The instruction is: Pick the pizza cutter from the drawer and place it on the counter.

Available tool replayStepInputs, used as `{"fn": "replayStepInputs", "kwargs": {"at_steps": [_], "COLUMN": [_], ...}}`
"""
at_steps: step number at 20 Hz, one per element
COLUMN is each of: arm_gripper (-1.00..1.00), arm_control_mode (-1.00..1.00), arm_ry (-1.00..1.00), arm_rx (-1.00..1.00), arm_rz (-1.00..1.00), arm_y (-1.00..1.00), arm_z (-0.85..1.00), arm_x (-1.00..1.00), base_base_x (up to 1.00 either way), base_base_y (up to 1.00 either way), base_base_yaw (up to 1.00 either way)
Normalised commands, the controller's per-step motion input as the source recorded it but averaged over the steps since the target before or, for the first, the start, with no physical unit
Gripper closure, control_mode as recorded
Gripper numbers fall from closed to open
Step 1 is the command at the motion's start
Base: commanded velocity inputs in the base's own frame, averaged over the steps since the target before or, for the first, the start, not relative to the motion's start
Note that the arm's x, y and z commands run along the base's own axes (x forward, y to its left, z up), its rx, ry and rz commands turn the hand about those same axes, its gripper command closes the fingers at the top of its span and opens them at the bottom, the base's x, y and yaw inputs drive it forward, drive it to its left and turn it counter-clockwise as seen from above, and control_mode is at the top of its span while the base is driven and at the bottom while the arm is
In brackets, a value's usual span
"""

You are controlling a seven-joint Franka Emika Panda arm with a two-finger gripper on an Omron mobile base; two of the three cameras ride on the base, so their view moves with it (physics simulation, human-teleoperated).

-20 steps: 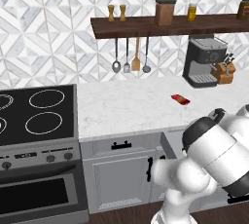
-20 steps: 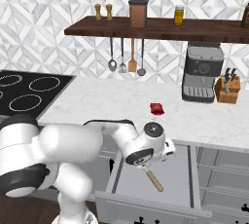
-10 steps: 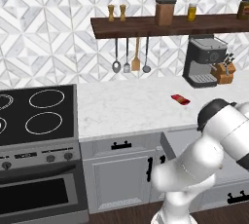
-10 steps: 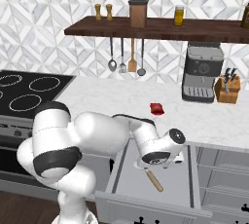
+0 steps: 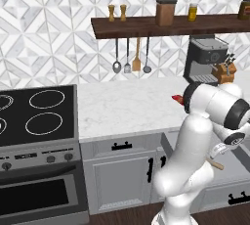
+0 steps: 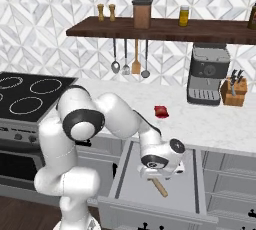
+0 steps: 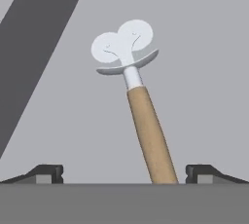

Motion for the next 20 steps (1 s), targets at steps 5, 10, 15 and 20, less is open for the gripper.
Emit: {"fn": "replayStepInputs", "kwargs": {"at_steps": [5,10,15,20], "arm_gripper": [-1.00,-1.00,-1.00,1.00], "arm_control_mode": [-1.00,-1.00,-1.00,-1.00], "arm_ry": [0.05,0.08,0.09,0.02], "arm_rx": [0.00,0.01,0.01,0.00], "arm_rz": [0.03,0.04,0.05,0.03], "arm_y": [-0.11,-0.19,-0.10,0.01], "arm_z": [-0.32,-0.29,-0.33,-0.68], "arm_x": [0.08,0.14,0.28,0.12], "base_base_x": [0.00,0.00,0.00,0.00], "base_base_y": [0.00,0.00,0.00,0.00], "base_base_yaw": [0.00,0.00,0.00,0.00]}}
